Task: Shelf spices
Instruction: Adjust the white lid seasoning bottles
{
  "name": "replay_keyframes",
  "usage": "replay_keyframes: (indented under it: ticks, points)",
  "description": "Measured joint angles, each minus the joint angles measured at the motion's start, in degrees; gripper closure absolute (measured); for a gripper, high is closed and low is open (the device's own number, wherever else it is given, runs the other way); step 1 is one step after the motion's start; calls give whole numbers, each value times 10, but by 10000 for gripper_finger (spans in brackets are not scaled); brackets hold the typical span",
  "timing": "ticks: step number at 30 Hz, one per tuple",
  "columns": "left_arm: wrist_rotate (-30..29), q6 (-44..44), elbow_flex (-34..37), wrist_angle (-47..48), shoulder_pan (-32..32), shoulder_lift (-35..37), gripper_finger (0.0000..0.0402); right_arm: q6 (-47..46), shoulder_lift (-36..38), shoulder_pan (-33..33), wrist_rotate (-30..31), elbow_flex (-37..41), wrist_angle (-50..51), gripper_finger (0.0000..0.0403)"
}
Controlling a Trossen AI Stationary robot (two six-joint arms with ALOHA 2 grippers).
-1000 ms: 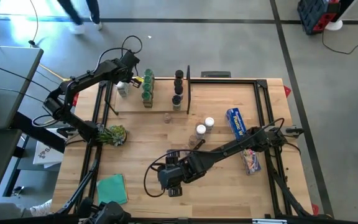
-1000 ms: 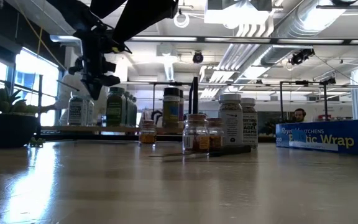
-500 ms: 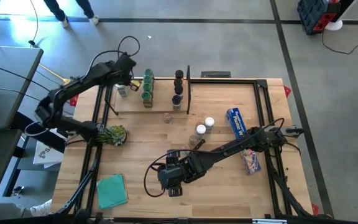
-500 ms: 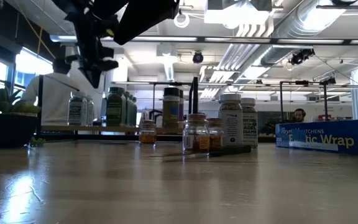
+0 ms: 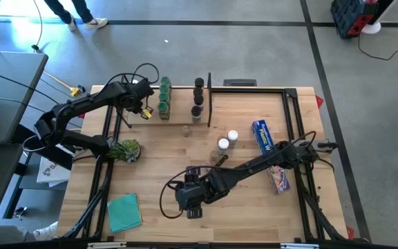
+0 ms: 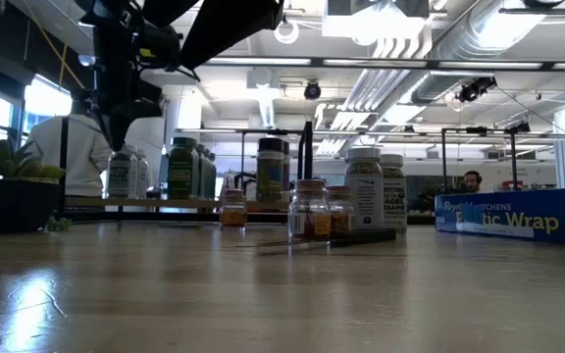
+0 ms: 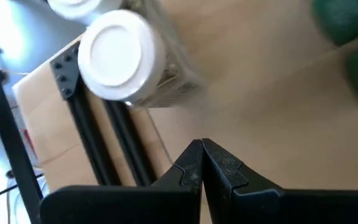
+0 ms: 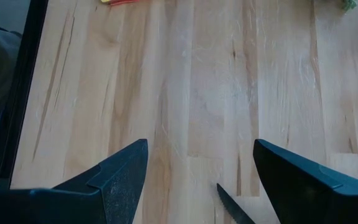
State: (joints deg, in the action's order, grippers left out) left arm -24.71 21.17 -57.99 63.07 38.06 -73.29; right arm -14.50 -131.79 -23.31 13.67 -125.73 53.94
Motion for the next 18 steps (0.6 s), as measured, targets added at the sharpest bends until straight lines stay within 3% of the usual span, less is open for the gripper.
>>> replay_keyframes:
  ticks: [5,18]
  points:
    - [-41,2,10,-22,14,-4,401,5,0,0,0,0,0,116]
    - [-45,-36,10,-75,53,-4,401,4,0,0,0,0,2,116]
